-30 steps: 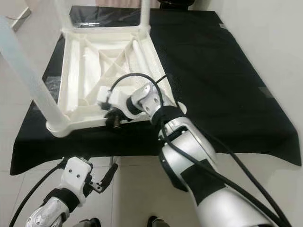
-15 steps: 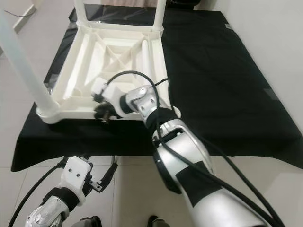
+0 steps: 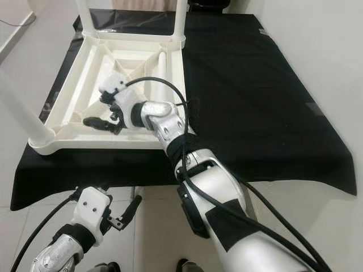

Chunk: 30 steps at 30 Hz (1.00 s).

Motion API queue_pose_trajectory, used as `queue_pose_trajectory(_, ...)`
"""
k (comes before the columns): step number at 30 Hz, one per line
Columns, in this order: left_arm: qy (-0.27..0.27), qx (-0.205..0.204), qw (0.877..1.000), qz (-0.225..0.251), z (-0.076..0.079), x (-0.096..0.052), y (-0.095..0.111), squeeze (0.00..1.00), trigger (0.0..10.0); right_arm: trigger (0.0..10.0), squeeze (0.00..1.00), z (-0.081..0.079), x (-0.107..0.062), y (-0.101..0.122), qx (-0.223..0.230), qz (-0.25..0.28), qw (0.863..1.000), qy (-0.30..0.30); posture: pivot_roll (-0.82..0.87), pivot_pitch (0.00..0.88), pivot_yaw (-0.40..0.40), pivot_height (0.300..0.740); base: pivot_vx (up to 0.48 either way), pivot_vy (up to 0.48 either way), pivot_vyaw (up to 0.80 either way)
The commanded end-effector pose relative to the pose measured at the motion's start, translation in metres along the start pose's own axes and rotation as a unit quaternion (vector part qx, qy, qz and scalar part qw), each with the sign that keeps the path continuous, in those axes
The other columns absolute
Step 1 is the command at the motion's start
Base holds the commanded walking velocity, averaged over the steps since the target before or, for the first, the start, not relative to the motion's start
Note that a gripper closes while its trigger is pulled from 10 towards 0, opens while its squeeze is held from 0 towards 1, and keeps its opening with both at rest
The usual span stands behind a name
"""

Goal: Building children table

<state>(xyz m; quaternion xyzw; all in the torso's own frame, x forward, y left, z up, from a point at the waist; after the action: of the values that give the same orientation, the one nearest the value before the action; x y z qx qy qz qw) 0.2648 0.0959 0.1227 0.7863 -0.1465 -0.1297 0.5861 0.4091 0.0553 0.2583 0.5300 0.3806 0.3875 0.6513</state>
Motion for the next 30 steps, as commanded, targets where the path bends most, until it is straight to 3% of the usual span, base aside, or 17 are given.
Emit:
queue_pose_trajectory(1,-0.01,0.005,1.0,-0.007,0.005,0.0,-0.005,0.0,10.0,10.0,0.63,0.004,-0.012,0.0,0.023,0.033,0.999,0.001,0.02,0.212,-0.071,0.74,0.0,0.0,0.0)
queue_pose_trajectory(2,-0.01,0.005,1.0,-0.007,0.005,0.0,-0.005,0.0,10.0,10.0,0.63,0.004,-0.012,0.0,0.023,0.033,0.999,0.001,0.02,0.212,-0.071,0.74,0.0,0.0,0.0)
queue_pose_trajectory(3,-0.009,0.004,1.0,-0.005,0.004,0.002,-0.004,0.0,10.0,10.0,0.0,0.011,-0.021,0.001,0.033,0.056,0.998,-0.017,0.01,0.21,-0.068,0.74,0.0,0.0,0.0)
queue_pose_trajectory(6,-0.008,0.004,1.0,-0.003,0.003,0.003,-0.004,0.0,10.0,10.0,0.0,0.015,-0.027,0.002,0.04,0.071,0.996,-0.032,0.0,0.207,-0.063,0.74,0.0,0.0,0.0)
queue_pose_trajectory(9,-0.012,0.012,1.0,0.004,-0.003,0.01,-0.001,0.0,10.0,10.0,0.0,0.031,-0.057,-0.001,0.116,0.151,0.975,-0.112,-0.01,0.195,-0.038,0.74,0.0,0.0,0.0)
queue_pose_trajectory(10,-0.012,0.012,1.0,0.004,-0.003,0.01,-0.001,0.0,10.0,10.0,0.0,0.031,-0.057,-0.001,0.116,0.151,0.975,-0.112,-0.01,0.195,-0.038,0.74,0.0,0.0,0.0)
queue_pose_trajectory(12,-0.013,0.02,1.0,0.003,-0.006,0.011,-0.003,0.0,10.0,10.0,0.0,0.03,-0.07,-0.016,0.142,0.174,0.962,-0.152,-0.02,0.188,-0.024,0.74,0.0,0.0,0.0)
queue_pose_trajectory(22,-0.019,0.033,0.999,0.0,-0.012,0.016,-0.008,0.0,10.0,10.0,0.0,0.015,-0.101,-0.055,0.161,0.169,0.95,-0.21,-0.03,0.165,0.004,0.74,0.0,0.0,0.0)
queue_pose_trajectory(26,-0.02,0.037,0.999,-0.001,-0.014,0.017,-0.01,0.0,10.0,10.0,0.0,0.018,-0.11,-0.052,0.163,0.182,0.943,-0.225,-0.04,0.161,0.014,0.74,0.0,0.0,0.0)
queue_pose_trajectory(29,-0.021,0.035,0.999,-0.003,-0.016,0.018,-0.012,0.0,10.0,10.0,0.0,-0.01,-0.124,-0.016,0.196,0.266,0.934,-0.134,-0.04,0.164,0.023,0.74,0.0,0.0,0.0)
queue_pose_trajectory(30,-0.021,0.035,0.999,-0.003,-0.016,0.018,-0.012,0.0,10.0,10.0,0.0,-0.01,-0.124,-0.016,0.196,0.266,0.934,-0.134,-0.04,0.164,0.023,0.74,0.0,0.0,0.0)
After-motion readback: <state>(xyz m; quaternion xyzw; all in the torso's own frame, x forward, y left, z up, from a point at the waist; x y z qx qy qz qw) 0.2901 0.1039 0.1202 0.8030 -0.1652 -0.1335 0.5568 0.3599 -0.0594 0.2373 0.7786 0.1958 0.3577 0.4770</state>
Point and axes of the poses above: a point about 5 cm out from each wrist's last joint towards the gripper, its own x axis pointing out of the wrist towards the gripper, its own y axis along the axis of the wrist's last joint, z = x × y, the point moved 6 cm from there along x, pointing out of the wrist towards the gripper, and after that the axes turned 6 degrees about x, right-handed, at the moved point
